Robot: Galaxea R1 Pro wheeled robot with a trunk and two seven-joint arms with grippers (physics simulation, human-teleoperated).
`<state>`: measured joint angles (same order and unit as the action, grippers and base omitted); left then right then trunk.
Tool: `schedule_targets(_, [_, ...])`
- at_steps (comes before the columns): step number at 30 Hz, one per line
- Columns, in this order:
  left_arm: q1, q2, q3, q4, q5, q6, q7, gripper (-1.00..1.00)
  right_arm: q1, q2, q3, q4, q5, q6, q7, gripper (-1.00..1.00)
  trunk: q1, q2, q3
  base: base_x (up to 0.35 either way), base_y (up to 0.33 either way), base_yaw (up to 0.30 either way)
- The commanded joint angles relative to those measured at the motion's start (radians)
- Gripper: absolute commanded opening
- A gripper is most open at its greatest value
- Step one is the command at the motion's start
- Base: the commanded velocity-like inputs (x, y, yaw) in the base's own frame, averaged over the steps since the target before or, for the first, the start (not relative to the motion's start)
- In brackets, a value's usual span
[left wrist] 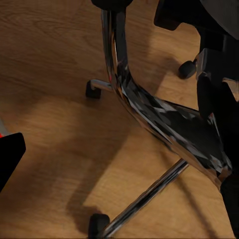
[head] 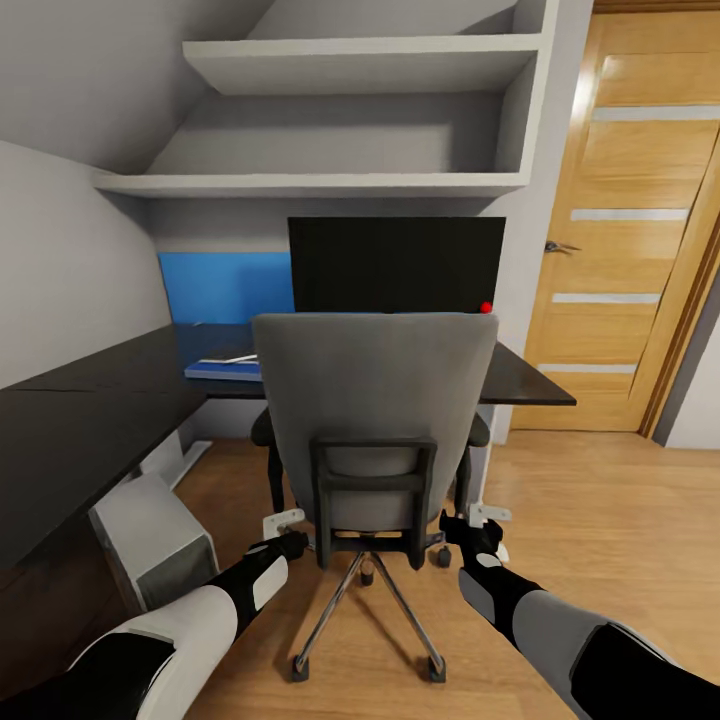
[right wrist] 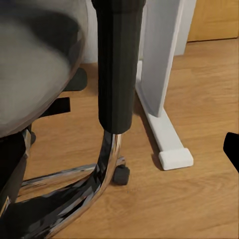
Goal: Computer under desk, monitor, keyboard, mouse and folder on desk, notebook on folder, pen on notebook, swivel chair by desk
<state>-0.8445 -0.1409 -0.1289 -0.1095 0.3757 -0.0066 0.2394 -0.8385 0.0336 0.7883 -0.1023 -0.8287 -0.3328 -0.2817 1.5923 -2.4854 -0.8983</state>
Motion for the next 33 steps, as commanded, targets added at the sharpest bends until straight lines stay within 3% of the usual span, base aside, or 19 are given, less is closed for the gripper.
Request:
schedule_targets(1, [-0.001,0.0,-0.017,-0.001,0.009,0.0,0.004,1.0,-0.001,0.0,0.011,0.0,-0.006,-0.002,-0.004,1.0,0.0,0.0,-0.001,0.044,0.0,0.0])
schedule_targets(8, [-0.001,0.0,-0.017,-0.001,0.009,-0.001,0.004,1.0,-0.001,0.0,0.011,0.0,-0.006,-0.002,-0.004,1.0,0.0,0.0,-0.001,-0.119,0.0,0.0])
schedule_targets(33, [-0.001,0.001,-0.017,0.005,0.009,-0.003,0.004,1.0,-0.001,0.0,0.011,0.001,-0.006,-0.002,-0.004,1.0,0.0,0.0,-0.001,-0.33,0.0,0.0])
